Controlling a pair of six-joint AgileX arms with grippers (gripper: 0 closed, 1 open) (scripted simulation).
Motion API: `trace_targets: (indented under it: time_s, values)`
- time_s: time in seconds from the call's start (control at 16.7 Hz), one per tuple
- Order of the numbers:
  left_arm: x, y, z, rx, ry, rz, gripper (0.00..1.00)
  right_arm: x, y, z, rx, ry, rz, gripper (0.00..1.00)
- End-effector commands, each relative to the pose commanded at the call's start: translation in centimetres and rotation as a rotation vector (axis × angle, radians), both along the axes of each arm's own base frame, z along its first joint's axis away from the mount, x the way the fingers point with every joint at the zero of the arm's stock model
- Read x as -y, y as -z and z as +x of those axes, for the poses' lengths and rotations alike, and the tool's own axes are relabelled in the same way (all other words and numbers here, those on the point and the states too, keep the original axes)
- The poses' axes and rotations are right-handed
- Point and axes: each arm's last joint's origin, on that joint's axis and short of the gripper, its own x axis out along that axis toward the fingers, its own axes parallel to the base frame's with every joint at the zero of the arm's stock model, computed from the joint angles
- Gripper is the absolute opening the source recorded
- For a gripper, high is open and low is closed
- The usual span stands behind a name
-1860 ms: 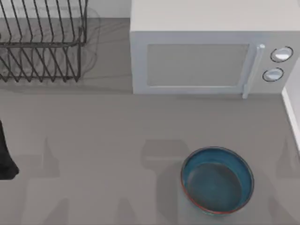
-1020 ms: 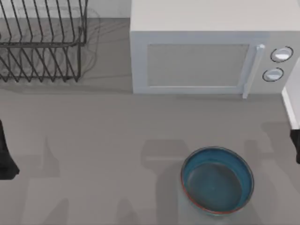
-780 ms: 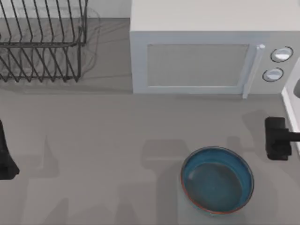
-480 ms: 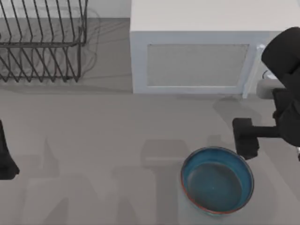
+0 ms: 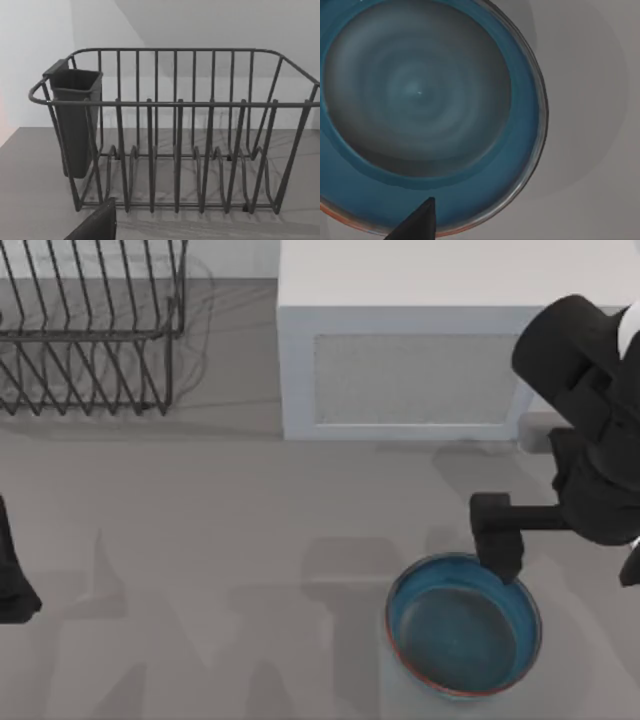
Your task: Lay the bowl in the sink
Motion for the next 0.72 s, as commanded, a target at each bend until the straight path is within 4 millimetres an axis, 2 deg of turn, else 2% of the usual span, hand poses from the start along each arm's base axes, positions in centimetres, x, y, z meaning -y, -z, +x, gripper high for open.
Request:
trace_targets:
  time_s: [0.12,0.24,0.6,0.72]
  values:
    - [0.0,0.0,0.0,0.000,0.000,0.000,1.00,0.1,0.1,0.0,0.002,0.003,0.001,1.00]
    - [0.0,0.0,0.0,0.000,0.000,0.000,1.00,0.1,1.1,0.1,-0.003,0.001,-0.002,1.00]
    - [0.0,0.0,0.0,0.000,0.000,0.000,1.00,-0.2,7.8,0.4,0.010,0.000,0.006,1.00]
    - [0.0,0.0,0.0,0.000,0.000,0.000,1.00,-0.1,9.4,0.1,0.004,0.000,0.002,1.00]
